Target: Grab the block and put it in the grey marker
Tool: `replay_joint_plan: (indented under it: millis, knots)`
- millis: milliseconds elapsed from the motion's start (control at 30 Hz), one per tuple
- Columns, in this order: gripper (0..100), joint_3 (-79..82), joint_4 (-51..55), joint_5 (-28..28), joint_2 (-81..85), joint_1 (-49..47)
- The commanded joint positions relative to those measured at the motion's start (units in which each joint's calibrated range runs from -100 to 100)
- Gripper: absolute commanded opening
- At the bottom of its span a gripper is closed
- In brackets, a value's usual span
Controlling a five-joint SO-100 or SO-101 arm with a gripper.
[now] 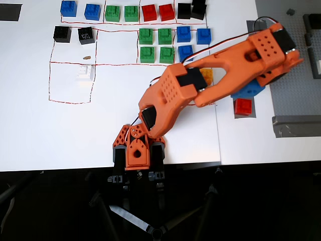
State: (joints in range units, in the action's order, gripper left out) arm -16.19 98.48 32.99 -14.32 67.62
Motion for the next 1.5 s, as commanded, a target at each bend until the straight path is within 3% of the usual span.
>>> replay_joint_plan:
  millis: [0,67,667,1100,1467]
  knots:
    - [7,1.34,-1.58,-4.1,11.91,-5.4]
    - [4,4.16,-2.97,-6.4,13.29,-8.39]
    - [0,22.5,-6.96,-28.62,22.53,-41.83]
    - [0,24.4,-9.25,-36.83,25.64,-58.89]
    - [0,26.76,-12.92,-40.68,27.97,-68.71]
